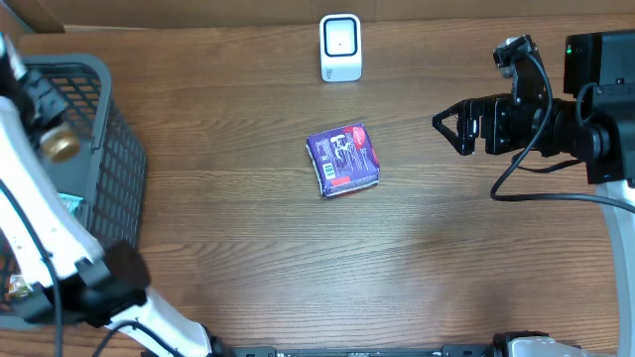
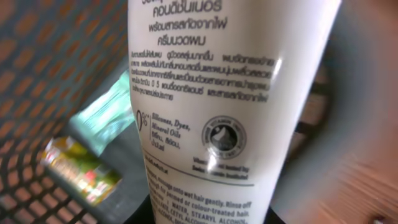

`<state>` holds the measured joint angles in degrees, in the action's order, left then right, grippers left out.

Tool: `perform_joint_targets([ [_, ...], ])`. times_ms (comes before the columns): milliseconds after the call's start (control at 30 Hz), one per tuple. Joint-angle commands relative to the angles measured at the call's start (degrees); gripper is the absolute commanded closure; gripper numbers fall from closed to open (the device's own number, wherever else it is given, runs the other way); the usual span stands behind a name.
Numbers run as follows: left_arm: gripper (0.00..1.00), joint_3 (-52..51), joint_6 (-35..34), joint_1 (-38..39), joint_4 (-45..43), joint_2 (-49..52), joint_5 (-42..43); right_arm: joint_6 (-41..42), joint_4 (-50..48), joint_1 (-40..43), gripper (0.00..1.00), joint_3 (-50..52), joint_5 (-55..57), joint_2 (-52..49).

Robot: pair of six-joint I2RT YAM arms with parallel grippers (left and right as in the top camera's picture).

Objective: Scan the item barcode
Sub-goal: 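Carry the white tube out and set it beside the purple box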

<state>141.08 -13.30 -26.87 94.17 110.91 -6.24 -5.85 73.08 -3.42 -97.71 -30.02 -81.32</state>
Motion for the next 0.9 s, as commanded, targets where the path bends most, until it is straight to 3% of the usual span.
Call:
perform_joint_targets([
  [0,0.93,5.01,0.39,8.74,0.66,-9.16,-0.26,-0.2,-0.17,0.04,0.0,-1.25,-0.09,0.15],
  [267,0.94,-0.72,-3.58,30.01,2.64,-12.7,-0.63,-0.22,0.96,0.04,0.0,-1.25,-0.07,0.15],
  [467,0.91,-18.03,-17.44,40.48,2.05,-12.37,-6.21,-0.22,1.18,0.04,0.0,-1.25,-0.04,0.15],
  [600,0.91,-33.16,-23.41,45.05,-4.59,-12.33,-5.73,-0.22,1.16,0.04,0.0,-1.25,-0.04,0.15],
  [867,0.91,-58.4,-30.73,50.34,-28.35,-12.22,-4.68,-0.22,1.18,0.04,0.0,-1.25,-0.04,0.15],
])
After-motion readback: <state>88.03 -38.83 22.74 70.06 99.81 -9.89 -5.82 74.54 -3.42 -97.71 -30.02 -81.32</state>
